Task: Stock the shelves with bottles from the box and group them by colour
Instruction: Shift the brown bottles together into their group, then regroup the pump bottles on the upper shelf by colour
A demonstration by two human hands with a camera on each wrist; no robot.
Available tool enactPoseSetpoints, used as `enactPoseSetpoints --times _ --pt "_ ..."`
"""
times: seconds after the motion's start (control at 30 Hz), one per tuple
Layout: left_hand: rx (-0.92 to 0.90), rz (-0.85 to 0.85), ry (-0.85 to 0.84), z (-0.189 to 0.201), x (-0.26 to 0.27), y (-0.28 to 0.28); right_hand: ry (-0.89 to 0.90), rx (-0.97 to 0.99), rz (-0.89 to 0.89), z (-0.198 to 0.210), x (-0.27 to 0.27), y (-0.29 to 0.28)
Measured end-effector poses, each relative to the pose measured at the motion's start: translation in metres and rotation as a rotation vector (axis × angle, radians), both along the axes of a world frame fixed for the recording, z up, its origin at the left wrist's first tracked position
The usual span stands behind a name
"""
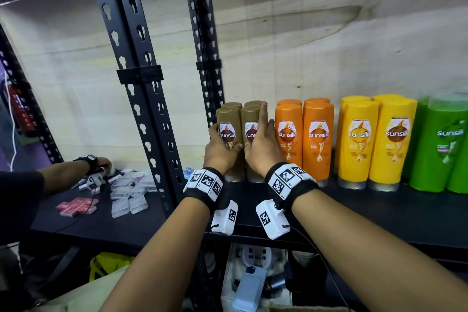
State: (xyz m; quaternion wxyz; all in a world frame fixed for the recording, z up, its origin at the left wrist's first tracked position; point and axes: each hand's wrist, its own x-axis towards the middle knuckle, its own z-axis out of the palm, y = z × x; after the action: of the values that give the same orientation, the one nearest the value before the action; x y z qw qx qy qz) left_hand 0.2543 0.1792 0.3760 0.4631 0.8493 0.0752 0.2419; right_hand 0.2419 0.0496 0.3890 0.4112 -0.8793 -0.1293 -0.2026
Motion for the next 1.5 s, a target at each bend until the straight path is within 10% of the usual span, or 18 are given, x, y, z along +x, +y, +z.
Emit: enactPoseSetpoints --times 1.03,1.5 --pt "0.472 -0.149 0.116 0.008 -0.161 -0.096 0.083 -0.480 0.116 0.000 -0.160 -0.166" --pt "0.585 -0.265 -0.024 0.051 -0.148 -0.132 -0.019 -0.478 0.095 0.024 -0.146 -0.217"
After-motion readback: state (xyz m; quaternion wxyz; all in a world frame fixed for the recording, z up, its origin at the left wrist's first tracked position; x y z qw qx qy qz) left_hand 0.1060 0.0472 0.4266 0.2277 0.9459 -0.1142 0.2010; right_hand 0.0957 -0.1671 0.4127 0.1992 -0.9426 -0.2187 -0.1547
